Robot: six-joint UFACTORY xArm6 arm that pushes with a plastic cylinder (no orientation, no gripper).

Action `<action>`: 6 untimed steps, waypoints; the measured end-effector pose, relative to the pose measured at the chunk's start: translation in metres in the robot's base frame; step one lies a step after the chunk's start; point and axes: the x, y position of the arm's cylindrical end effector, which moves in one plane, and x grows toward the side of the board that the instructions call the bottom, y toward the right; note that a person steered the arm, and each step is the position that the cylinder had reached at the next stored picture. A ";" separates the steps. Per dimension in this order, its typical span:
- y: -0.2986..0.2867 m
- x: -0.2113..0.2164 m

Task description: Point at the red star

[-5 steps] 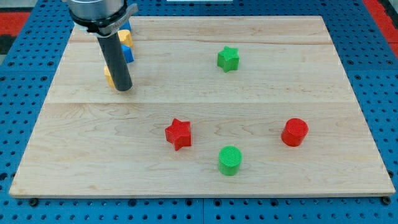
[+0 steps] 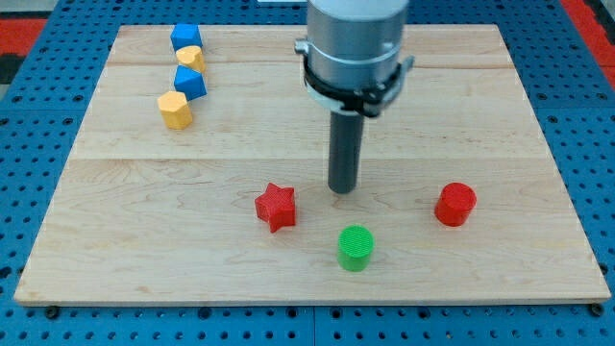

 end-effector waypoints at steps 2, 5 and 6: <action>-0.014 0.022; -0.043 0.018; -0.046 0.021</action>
